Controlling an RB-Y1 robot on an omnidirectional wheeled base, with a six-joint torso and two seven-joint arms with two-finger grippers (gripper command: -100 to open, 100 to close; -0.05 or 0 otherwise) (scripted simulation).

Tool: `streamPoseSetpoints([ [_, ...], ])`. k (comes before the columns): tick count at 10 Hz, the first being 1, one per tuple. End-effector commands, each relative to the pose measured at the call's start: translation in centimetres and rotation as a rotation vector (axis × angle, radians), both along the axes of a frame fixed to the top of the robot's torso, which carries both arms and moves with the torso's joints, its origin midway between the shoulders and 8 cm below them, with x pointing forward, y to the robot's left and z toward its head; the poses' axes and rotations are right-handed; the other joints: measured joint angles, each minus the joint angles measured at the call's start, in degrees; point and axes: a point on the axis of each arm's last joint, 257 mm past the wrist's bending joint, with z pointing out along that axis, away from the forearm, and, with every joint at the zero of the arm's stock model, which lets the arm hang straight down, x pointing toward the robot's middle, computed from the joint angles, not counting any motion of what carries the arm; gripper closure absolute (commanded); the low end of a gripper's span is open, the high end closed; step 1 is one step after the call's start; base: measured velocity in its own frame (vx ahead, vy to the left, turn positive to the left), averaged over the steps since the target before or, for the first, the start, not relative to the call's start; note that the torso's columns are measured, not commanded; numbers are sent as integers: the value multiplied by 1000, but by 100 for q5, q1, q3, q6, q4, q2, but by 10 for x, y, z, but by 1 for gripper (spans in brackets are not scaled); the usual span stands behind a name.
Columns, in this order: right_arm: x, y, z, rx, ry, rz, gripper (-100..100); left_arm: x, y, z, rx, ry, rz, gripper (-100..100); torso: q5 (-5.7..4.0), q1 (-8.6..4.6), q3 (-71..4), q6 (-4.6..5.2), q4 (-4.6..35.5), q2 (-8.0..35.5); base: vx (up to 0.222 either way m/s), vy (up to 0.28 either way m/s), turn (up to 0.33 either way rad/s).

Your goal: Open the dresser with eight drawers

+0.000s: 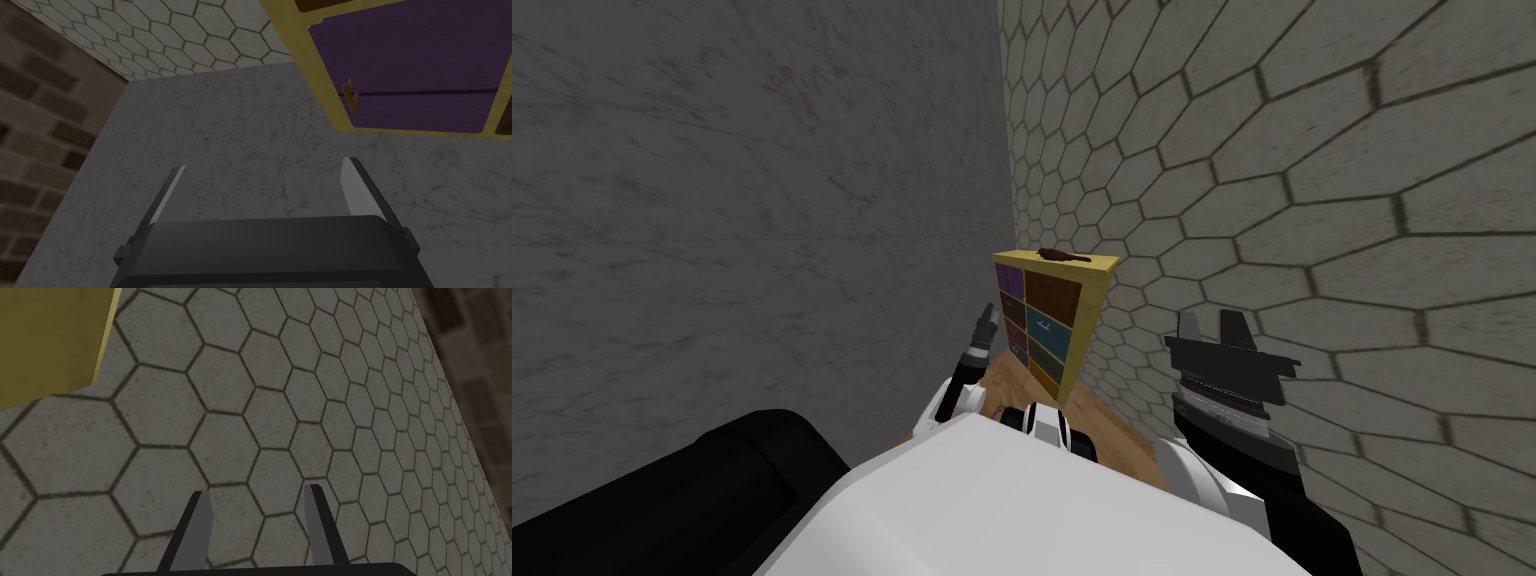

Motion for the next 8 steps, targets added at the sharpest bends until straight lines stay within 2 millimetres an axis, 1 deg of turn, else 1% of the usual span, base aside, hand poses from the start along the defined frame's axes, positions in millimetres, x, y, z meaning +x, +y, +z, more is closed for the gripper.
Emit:
streamPoseSetpoints([
  [1, 0, 0, 0, 0, 0, 0, 0, 11, -8, -21, 11, 44, -17, -100, 0, 2, 0, 0, 1, 1, 20, -21, -57],
  [5, 0, 0, 0, 0, 0, 0, 0, 21, -17, -47, 13, 95, -33, -100, 1, 3, 1, 0, 1, 3, 16, -14, -56],
  [6, 0, 0, 0, 0, 0, 0, 0, 26, -21, -59, 9, 119, -39, -100, 0, 2, 1, -1, 1, 2, 22, -21, -79],
  [8, 0, 0, 0, 0, 0, 0, 0, 30, -26, -71, 5, 141, -45, -100, -1, -1, 0, -1, 1, 2, 18, -20, -57],
])
